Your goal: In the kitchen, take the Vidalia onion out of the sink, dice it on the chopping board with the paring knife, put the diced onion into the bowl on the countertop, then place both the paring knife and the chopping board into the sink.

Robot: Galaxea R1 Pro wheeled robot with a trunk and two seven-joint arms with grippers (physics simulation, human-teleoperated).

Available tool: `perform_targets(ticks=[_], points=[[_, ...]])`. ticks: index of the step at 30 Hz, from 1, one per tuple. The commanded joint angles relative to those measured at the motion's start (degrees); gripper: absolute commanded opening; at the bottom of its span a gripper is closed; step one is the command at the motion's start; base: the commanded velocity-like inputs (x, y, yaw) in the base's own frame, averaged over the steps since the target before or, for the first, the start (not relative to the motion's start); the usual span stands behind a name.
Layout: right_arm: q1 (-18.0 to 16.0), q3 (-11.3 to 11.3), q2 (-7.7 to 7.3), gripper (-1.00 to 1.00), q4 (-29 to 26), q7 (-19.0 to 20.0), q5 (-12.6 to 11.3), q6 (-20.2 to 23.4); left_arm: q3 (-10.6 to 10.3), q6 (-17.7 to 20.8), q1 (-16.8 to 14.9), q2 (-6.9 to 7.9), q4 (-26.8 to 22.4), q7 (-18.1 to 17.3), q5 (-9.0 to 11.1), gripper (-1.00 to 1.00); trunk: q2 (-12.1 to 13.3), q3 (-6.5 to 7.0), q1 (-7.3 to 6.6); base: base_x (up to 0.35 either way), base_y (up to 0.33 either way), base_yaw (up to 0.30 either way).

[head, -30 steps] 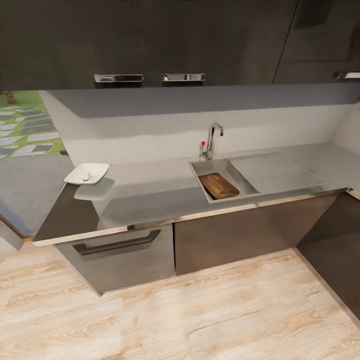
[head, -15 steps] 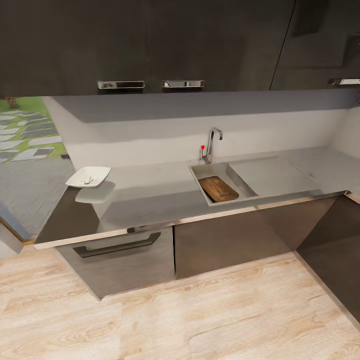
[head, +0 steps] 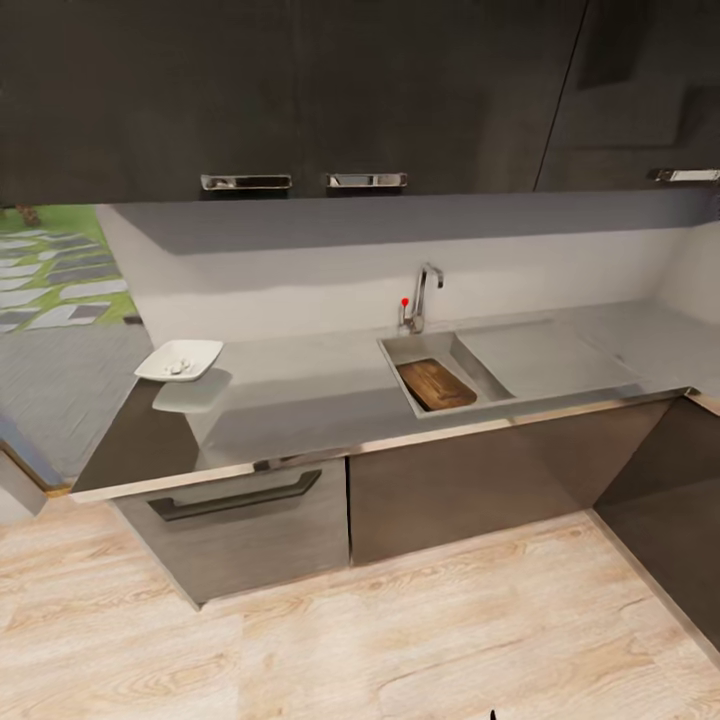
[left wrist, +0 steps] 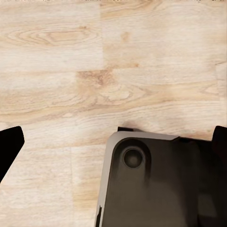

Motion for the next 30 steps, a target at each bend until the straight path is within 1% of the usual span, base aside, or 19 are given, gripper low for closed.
perform_targets(ticks=[1,30], points=[[-0.03,-0.10,-0.02,1.00,0.02,-0.20,0.21,-0.14,-0.08,-0.04,0.02,0.02,-0.05,-0.26,0.55,1.00,-0.09,0.01,0.03,0.000,0.000,0.000],[-0.03,0.15,-0.18,1.00,0.33,-0.22,0.21,-0.14,-0.08,0.05,0.01,-0.07,0.50,-0.19,0.55,1.00,-0.09,2.65,0.03,0.000,0.000,0.000]])
